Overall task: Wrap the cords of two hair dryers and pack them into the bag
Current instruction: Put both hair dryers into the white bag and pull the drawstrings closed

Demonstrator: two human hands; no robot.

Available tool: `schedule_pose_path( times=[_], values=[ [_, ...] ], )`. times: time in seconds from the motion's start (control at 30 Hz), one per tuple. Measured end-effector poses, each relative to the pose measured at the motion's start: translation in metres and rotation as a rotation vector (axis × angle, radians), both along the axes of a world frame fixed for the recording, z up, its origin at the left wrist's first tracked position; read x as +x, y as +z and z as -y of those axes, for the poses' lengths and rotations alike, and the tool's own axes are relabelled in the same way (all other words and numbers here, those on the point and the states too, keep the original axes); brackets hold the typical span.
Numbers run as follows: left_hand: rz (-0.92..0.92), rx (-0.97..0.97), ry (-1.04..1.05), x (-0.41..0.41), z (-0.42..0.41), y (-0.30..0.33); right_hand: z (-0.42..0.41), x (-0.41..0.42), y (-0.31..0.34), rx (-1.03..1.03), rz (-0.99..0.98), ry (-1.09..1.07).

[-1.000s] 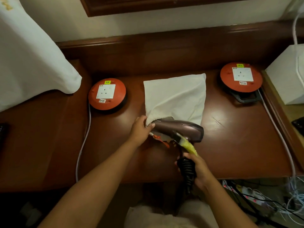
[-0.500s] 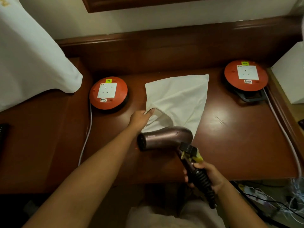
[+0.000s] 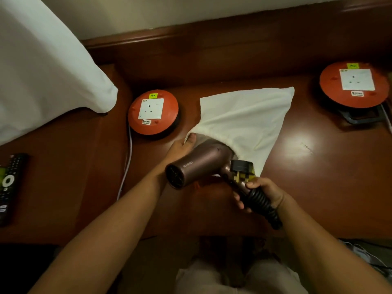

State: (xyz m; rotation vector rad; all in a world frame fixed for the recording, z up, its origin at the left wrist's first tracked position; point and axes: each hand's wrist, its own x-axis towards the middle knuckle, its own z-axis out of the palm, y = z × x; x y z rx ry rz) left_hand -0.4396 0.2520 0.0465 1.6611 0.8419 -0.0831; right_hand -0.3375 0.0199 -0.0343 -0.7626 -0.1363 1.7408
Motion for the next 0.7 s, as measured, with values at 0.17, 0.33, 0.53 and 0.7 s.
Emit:
schedule_pose_path(
  times=[0.17, 0.33, 0.53, 0.7],
  values=[
    [0.08, -0.138, 0.155, -0.002, -0.013, -0.005, 0.004, 0.007, -0.001, -0.128, 0.033, -0.186],
    [0.12, 0.11, 0.205, -0.01, -0.016, -0.019, 0.005, 0.003, 0.007, -0.271, 0.16, -0.365],
    [0.155, 0.227, 0.225, -0.006, 0.015, -0.011, -0.009, -0.021, 0.019, -0.392, 0.348, -0.531],
    [0.212, 0.246, 0.266, -0.013, 0.024, -0.01, -0.035, -0.032, 0.027, -0.469, 0.574, -0.673]
  ],
)
